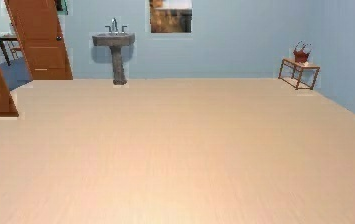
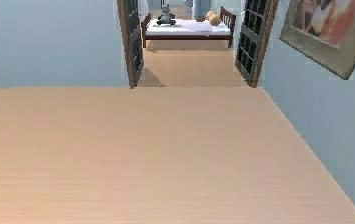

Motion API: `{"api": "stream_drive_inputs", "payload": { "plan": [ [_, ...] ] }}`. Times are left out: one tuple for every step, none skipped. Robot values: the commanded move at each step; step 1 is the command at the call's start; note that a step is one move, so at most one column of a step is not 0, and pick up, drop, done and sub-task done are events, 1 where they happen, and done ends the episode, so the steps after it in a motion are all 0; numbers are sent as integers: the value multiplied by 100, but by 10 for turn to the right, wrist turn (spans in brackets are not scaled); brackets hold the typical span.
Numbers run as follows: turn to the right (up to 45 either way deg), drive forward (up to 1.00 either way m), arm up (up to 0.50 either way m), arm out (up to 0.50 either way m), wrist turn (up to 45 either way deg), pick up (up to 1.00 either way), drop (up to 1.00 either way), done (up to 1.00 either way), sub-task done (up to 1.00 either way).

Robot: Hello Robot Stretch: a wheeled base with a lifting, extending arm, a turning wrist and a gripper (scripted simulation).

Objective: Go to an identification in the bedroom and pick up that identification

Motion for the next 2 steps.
{"api": "stream_drive_inputs", "payload": {
  "plan": [
    [0, 15, 0, 0, 0, 0, 0, 0, 0],
    [-300, 0, 0, 0, 0, 0, 0, 0, 0]
  ]
}}
